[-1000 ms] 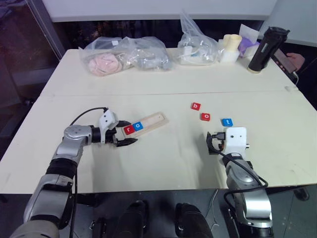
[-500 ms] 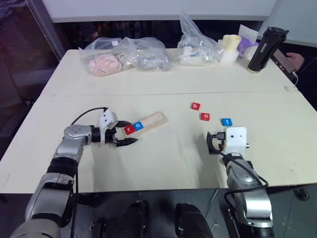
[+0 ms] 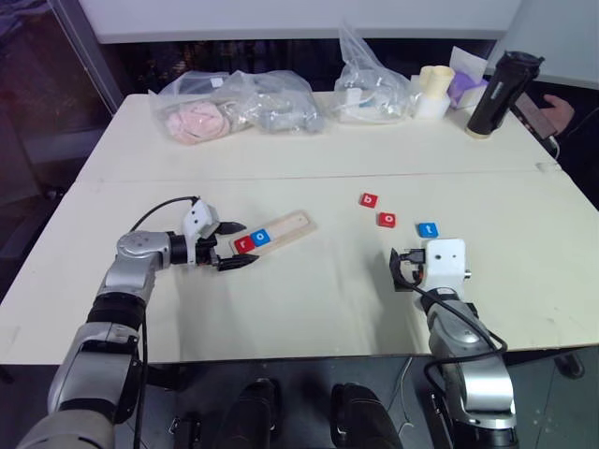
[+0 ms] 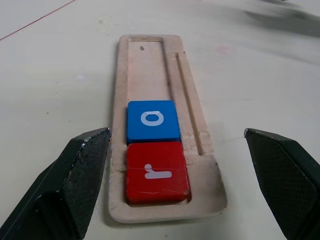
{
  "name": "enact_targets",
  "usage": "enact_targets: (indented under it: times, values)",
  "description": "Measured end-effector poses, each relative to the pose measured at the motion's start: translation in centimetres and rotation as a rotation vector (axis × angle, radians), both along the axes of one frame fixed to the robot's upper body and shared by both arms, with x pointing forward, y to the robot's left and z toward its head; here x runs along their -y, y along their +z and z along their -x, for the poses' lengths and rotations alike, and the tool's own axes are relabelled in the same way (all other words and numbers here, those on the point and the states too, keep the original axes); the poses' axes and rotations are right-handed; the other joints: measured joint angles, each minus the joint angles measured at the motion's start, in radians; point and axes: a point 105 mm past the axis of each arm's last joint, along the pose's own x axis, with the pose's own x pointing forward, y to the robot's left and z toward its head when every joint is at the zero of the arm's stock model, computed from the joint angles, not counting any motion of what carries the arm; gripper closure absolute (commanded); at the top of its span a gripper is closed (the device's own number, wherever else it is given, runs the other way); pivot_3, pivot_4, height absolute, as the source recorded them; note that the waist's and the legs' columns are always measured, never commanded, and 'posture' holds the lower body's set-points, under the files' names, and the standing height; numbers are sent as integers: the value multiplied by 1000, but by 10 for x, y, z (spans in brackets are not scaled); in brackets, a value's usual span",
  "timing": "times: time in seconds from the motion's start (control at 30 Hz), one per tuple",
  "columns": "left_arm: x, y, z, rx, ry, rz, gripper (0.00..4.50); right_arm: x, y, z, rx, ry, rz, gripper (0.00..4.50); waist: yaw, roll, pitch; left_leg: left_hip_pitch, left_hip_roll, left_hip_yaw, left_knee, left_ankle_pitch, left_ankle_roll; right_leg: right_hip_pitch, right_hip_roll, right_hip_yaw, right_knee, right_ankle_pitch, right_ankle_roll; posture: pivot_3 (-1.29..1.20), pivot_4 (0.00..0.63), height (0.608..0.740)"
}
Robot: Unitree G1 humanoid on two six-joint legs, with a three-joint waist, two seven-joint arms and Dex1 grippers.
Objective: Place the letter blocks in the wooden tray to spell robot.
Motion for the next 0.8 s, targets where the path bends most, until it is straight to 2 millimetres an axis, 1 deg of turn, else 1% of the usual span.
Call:
enact_targets:
  times: [0.2,0.8]
  values:
    - [-5,-4,-4,-14,21,-20,0,0,-1,1,-4,-1,0,30,0,0,0,0,0,0,0,0,0,0,0,0,0,0,1,0,150,738]
    - [-5,-13,-6,-39,23,-43,0,1,-1,1,-5,-15,-3,30,1,0,0,0,0,0,1,0,0,0,0,0,1,1,1,0,150,738]
